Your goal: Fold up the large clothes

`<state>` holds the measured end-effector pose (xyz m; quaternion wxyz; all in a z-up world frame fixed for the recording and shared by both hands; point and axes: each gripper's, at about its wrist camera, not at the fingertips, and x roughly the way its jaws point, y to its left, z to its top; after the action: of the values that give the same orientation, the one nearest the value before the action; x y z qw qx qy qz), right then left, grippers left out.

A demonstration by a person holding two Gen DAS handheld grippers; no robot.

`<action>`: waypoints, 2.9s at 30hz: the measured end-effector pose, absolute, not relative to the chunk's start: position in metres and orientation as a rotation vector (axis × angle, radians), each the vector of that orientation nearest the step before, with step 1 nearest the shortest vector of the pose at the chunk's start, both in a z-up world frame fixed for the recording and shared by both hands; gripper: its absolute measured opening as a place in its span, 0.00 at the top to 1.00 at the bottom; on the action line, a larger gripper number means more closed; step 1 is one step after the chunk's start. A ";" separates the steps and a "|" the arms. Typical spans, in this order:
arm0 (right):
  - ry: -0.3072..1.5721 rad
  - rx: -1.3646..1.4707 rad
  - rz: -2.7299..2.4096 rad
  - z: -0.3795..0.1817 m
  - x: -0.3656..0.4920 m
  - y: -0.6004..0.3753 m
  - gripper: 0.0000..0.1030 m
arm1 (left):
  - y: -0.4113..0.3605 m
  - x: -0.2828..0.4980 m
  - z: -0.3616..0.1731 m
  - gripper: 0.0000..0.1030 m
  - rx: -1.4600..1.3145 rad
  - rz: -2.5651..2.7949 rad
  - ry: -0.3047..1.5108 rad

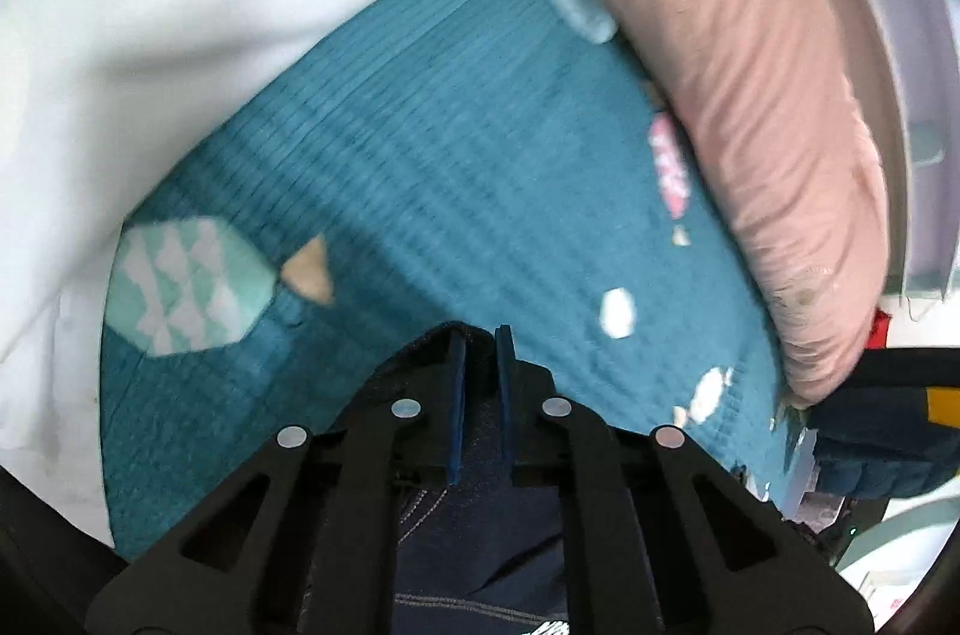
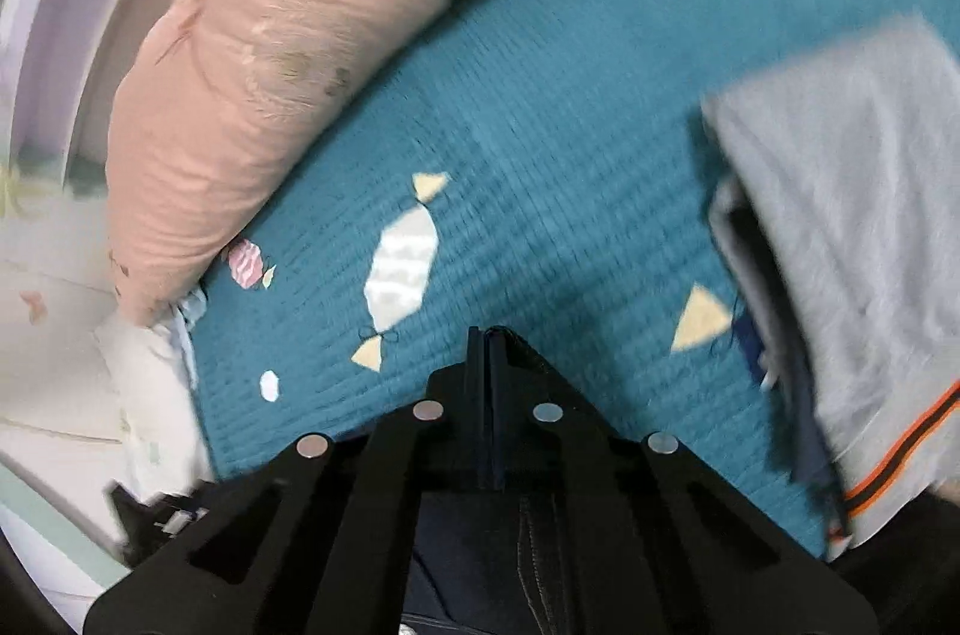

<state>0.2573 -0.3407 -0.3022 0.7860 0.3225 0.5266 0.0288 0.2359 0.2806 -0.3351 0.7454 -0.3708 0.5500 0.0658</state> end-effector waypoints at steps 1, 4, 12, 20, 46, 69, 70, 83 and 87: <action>1.122 0.701 0.062 -0.297 0.260 -0.340 0.99 | 0.279 0.240 -0.329 0.92 -0.796 0.134 1.198; 1.094 0.723 0.072 -0.288 0.268 -0.340 0.99 | 0.274 0.253 -0.315 0.92 -0.782 0.108 1.168; 1.063 0.639 -0.008 -0.257 0.302 -0.339 0.50 | 0.253 0.278 -0.286 0.75 -0.551 0.141 1.154; 1.074 0.308 0.039 -0.246 0.259 -0.287 0.20 | 0.228 0.238 -0.288 0.30 -0.349 0.130 1.135; 1.397 -0.001 0.327 -0.395 0.112 -0.101 0.96 | 0.086 0.085 -0.403 0.98 -0.144 -0.129 1.395; 1.517 0.311 -0.008 -0.427 0.174 -0.257 0.99 | 0.180 0.098 -0.406 0.98 -0.153 0.167 1.406; 1.507 0.298 -0.007 -0.422 0.174 -0.256 0.99 | 0.179 0.097 -0.400 0.98 -0.117 0.207 1.385; 1.413 0.245 -0.077 -0.385 0.174 -0.249 0.93 | 0.171 0.090 -0.374 0.97 -0.061 0.195 1.319; 1.231 0.204 -0.177 -0.337 0.172 -0.232 0.93 | 0.151 0.122 -0.346 0.97 -0.085 0.154 1.259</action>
<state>0.1722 -0.2316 -0.3367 0.8080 0.0955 0.5755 -0.0827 0.1218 0.1513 -0.3459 0.8046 -0.0398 0.5881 0.0719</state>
